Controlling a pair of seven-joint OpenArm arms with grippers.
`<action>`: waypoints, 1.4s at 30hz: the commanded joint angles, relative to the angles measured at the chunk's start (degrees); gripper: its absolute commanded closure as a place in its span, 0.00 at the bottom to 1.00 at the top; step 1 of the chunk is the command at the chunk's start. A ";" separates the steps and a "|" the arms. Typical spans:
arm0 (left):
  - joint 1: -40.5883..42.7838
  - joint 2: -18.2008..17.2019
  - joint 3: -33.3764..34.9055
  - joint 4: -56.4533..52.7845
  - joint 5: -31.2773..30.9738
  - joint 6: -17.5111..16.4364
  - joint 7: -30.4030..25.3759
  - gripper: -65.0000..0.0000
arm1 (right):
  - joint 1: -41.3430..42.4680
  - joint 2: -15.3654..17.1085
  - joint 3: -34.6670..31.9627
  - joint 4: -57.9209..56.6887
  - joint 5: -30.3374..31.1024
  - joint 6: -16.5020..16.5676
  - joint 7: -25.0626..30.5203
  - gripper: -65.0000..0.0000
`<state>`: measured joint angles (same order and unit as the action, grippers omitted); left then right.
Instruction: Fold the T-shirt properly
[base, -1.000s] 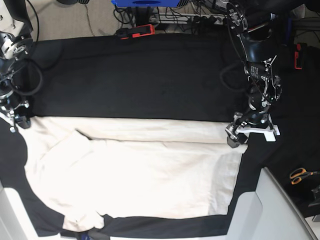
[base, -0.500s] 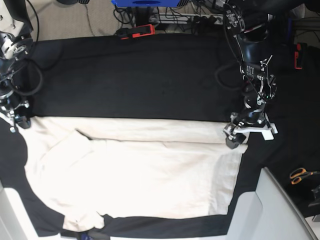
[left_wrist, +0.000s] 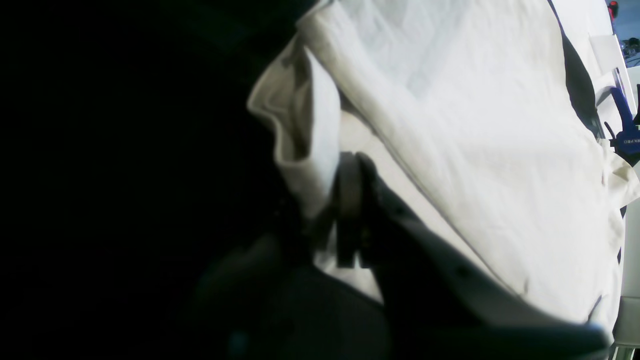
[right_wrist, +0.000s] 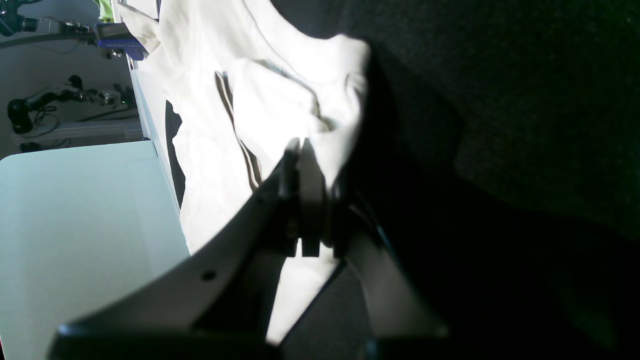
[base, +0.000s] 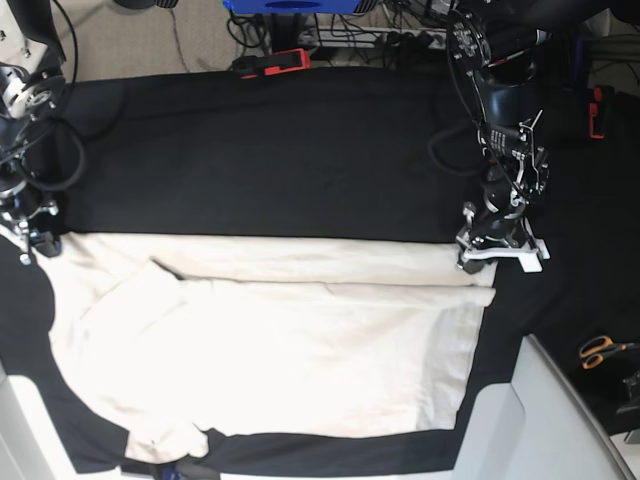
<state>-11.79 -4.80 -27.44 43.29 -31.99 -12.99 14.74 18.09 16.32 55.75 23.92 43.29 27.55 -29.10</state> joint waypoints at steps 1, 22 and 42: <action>-0.30 0.18 0.14 -0.52 1.00 0.99 2.88 1.00 | 0.68 1.05 -0.14 0.30 0.27 0.36 0.05 0.99; 11.13 -0.61 0.85 16.01 1.44 0.99 9.92 1.00 | -6.26 0.96 -3.83 12.96 0.62 0.36 -1.45 1.00; 28.19 -0.17 0.32 35.88 1.09 0.99 15.46 1.00 | -18.13 -0.71 -3.39 26.85 0.71 -0.08 -5.40 1.00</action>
<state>16.36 -4.25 -26.89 77.97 -30.72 -12.16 31.14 -0.12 14.06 52.12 49.67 43.18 27.44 -35.81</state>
